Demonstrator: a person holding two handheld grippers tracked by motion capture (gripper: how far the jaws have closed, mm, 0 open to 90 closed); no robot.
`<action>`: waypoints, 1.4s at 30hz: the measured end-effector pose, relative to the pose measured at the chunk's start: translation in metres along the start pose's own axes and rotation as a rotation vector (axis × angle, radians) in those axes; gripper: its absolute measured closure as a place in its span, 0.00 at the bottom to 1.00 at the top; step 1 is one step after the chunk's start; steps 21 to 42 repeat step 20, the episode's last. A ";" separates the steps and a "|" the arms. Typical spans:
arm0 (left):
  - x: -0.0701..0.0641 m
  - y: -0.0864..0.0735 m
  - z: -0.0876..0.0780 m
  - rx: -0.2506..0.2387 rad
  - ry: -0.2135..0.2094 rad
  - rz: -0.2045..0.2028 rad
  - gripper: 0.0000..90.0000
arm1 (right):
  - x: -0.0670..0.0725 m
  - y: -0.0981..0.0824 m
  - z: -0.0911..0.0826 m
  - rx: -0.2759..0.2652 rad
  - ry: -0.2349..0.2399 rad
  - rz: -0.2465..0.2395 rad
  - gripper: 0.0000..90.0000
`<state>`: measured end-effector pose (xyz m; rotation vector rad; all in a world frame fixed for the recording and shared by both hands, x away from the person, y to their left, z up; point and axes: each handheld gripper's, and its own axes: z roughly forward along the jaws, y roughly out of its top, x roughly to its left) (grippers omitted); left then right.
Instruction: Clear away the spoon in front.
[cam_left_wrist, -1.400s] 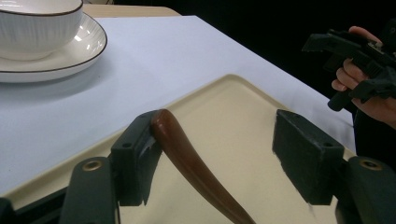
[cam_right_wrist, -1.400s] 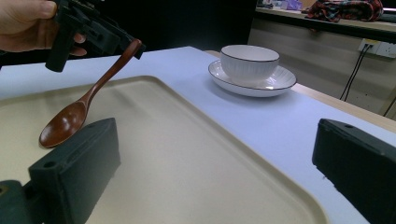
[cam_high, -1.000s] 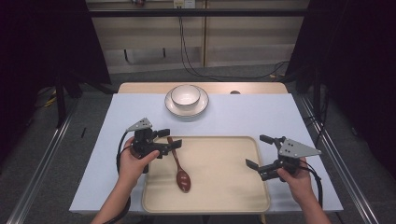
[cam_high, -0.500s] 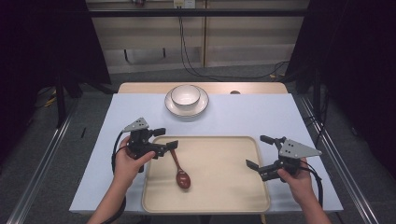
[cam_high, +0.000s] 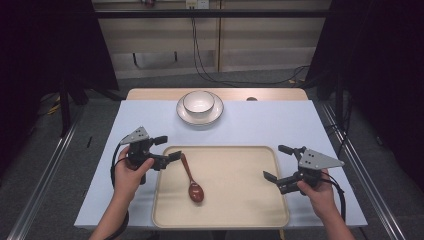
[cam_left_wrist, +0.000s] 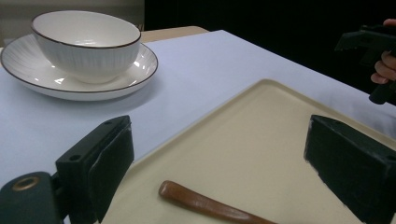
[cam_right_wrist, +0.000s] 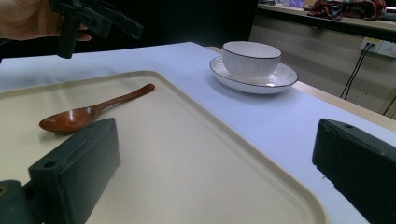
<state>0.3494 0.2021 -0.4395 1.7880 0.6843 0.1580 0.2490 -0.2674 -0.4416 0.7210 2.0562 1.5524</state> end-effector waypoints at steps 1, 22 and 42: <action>0.001 0.000 -0.002 0.001 0.002 0.005 0.09 | 0.000 0.000 0.000 0.001 0.000 0.000 0.01; 0.015 -0.016 -0.021 -0.015 0.018 0.032 0.09 | 0.000 -0.001 0.001 0.008 -0.017 0.005 0.01; 0.015 -0.016 -0.021 -0.015 0.018 0.032 0.09 | 0.000 -0.001 0.001 0.008 -0.017 0.005 0.01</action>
